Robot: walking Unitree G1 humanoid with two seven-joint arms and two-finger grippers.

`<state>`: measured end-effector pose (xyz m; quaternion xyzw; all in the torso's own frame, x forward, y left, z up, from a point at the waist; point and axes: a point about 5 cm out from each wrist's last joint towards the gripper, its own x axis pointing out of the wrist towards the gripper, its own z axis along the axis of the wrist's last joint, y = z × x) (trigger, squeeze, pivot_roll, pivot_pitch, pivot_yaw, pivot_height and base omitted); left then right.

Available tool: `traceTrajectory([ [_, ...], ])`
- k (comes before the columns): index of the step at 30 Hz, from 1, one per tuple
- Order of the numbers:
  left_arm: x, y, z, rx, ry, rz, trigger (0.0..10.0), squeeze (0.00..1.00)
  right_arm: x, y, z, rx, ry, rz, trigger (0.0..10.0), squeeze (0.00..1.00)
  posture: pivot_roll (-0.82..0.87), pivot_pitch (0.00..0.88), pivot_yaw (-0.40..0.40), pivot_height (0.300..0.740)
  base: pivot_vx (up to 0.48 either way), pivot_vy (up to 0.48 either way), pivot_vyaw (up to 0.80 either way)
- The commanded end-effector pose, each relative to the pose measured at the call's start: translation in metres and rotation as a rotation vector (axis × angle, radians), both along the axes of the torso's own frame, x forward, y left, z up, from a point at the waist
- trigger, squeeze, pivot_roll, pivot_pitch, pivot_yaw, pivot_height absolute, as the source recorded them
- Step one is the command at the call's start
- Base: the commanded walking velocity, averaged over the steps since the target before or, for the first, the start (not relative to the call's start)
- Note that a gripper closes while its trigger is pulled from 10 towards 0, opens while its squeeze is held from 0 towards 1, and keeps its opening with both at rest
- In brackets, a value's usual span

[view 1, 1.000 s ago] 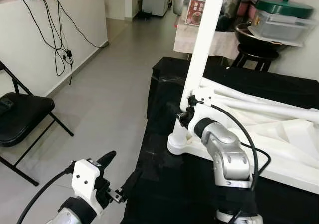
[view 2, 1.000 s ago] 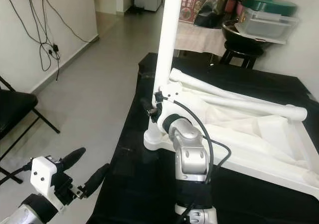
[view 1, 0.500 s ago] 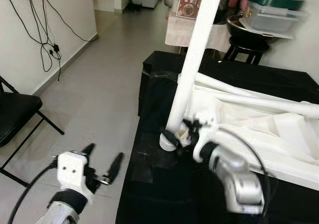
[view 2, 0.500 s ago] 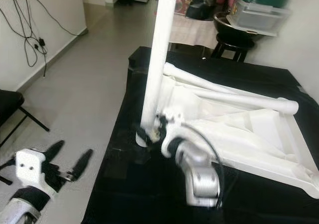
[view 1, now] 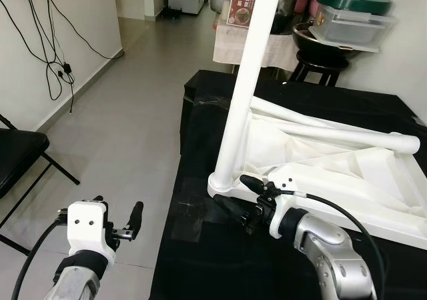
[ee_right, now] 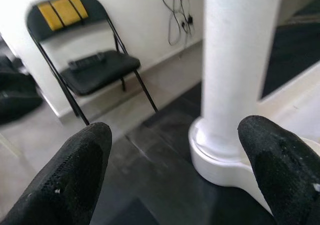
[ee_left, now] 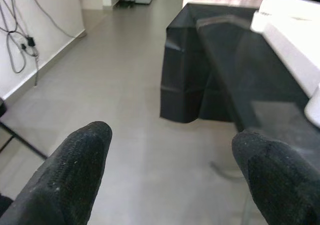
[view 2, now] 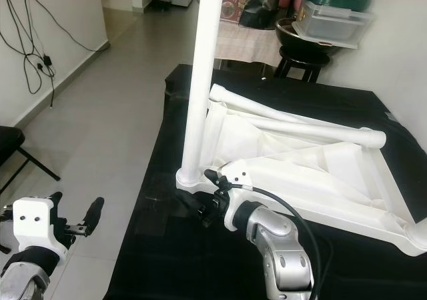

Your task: Building children table

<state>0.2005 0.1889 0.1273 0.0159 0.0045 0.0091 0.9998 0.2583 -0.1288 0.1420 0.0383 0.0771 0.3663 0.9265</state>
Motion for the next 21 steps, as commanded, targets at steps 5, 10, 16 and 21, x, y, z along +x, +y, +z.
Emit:
traceTrajectory([
  [5,0.0017,-0.0024,-0.0065,0.011,0.036,0.022,10.0,0.0,-0.0013,-0.0051,0.001,0.04,-0.024,-0.034,10.0,0.0,-0.13,0.032,-0.1,0.74,0.0,0.48,0.0],
  [10,0.0041,-0.0025,-0.0078,0.019,0.042,0.015,10.0,0.0,-0.0024,-0.0039,0.0024,0.061,-0.036,-0.005,10.0,0.0,-0.13,0.013,-0.098,0.74,0.0,0.48,0.0],
  [16,0.0065,-0.0019,-0.0095,0.027,0.05,0.015,10.0,0.0,-0.0057,-0.003,-0.0001,0.048,-0.029,0.05,10.0,0.0,-0.12,0.002,-0.103,0.74,0.0,0.48,0.0],
  [21,0.0068,-0.0034,-0.0098,0.03,0.049,0.018,10.0,0.0,-0.0068,-0.0062,-0.0033,0.032,-0.021,0.065,10.0,0.0,-0.11,0.0,-0.11,0.74,0.0,0.48,0.0],
])
